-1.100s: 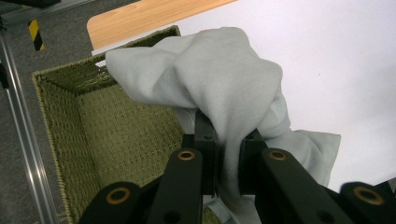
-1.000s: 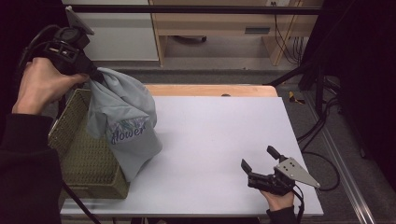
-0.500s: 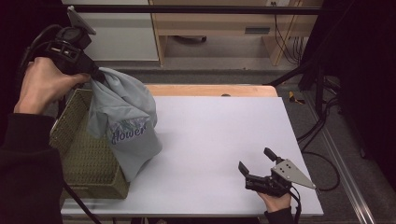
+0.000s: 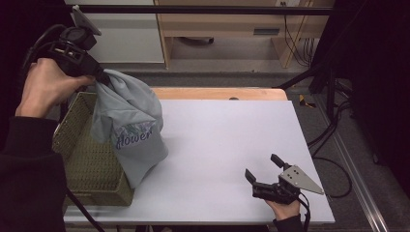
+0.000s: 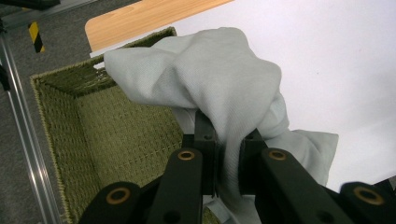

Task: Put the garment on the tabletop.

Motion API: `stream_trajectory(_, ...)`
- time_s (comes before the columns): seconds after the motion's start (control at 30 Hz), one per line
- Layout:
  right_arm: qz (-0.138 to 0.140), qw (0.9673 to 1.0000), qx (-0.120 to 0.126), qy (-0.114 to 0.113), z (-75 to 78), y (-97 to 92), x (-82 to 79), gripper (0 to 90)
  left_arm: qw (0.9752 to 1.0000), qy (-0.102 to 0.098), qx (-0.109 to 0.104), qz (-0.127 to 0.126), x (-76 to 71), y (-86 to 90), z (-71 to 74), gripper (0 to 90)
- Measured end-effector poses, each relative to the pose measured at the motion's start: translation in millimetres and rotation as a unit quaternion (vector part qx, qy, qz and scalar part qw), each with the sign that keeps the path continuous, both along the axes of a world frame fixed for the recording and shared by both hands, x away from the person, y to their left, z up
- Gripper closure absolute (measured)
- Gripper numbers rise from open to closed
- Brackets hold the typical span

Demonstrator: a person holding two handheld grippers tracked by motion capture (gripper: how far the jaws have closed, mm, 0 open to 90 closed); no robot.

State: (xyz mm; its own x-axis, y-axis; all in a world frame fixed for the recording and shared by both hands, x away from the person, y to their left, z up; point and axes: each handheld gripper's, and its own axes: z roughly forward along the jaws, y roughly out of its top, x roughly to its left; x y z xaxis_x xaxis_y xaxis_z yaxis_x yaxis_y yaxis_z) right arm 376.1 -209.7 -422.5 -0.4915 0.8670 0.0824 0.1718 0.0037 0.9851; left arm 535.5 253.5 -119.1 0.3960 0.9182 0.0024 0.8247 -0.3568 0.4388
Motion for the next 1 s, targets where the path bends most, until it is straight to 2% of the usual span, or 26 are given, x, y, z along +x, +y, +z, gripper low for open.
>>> stream_trajectory(0.33,0.004,1.0,-0.002,0.001,-1.0,1.0,0.3,0.4,0.9998,-0.004,-0.002,-0.019,-3.5,-13.5,3.6,82.4)
stream_trajectory(0.57,0.005,1.0,0.0,0.003,-1.2,0.2,-0.8,0.4,0.9987,-0.023,0.002,-0.046,-11.1,-35.4,10.2,82.7)
stream_trajectory(0.67,0.01,0.9999,0.006,0.008,0.1,0.2,-2.6,0.4,0.9977,-0.03,0.002,-0.06,-14.5,-46.1,14.4,82.8)
stream_trajectory(0.7,0.009,1.0,-0.002,0.002,-0.5,-0.8,-1.6,0.4,0.9974,-0.03,0.002,-0.065,-15.4,-50.0,15.6,82.9)
stream_trajectory(0.77,0.009,1.0,-0.001,0.002,-0.1,-1.0,-2.2,0.4,0.9964,-0.032,0.004,-0.078,-17.1,-57.3,18.2,83.0)
stream_trajectory(0.8,0.011,0.9999,0.007,0.011,0.9,-0.3,-3.5,0.4,0.996,-0.035,0.004,-0.082,-17.8,-61.2,19.0,83.0)
stream_trajectory(0.87,0.011,0.9998,0.012,0.01,0.9,0.0,-3.5,0.4,0.9949,-0.034,0.008,-0.095,-18.9,-69.0,20.6,83.0)
stream_trajectory(1.0,0.009,0.9999,0.0,-0.004,0.3,-1.3,-1.5,0.4,0.9924,-0.038,0.012,-0.116,-22.8,-87.4,22.3,83.1)
